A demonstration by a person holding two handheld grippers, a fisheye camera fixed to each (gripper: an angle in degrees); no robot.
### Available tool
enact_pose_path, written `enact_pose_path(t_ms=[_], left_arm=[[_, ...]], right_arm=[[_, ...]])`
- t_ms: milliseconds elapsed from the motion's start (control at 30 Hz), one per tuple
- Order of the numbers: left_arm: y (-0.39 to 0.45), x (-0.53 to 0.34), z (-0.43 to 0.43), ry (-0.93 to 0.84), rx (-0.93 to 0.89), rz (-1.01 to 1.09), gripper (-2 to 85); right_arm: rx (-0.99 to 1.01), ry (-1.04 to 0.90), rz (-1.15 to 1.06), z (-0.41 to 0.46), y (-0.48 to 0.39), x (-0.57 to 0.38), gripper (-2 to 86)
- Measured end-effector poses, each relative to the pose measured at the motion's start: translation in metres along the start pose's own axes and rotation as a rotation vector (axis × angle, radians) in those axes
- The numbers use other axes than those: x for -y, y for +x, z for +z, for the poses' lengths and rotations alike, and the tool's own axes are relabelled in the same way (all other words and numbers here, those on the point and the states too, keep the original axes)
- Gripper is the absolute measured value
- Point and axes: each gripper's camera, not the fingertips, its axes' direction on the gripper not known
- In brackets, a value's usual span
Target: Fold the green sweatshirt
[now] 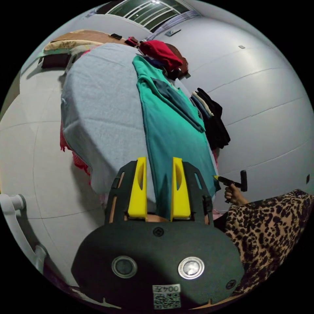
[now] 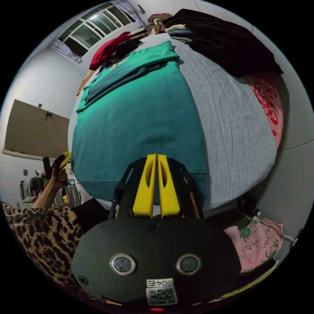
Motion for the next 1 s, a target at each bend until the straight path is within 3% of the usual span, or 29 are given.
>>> enact_pose_path(t_ms=[267,1000], left_arm=[[-0.021,-0.047,-0.019,-0.065,-0.132,0.025,8.3],[-0.114,-0.158,-0.06,0.135,-0.36,-0.163,11.0]], right_arm=[[0.012,0.045,-0.005,-0.035,0.039,-0.068,-0.7],[0.144,0.074,0.129,-0.099,0.164,-0.167,-0.7]])
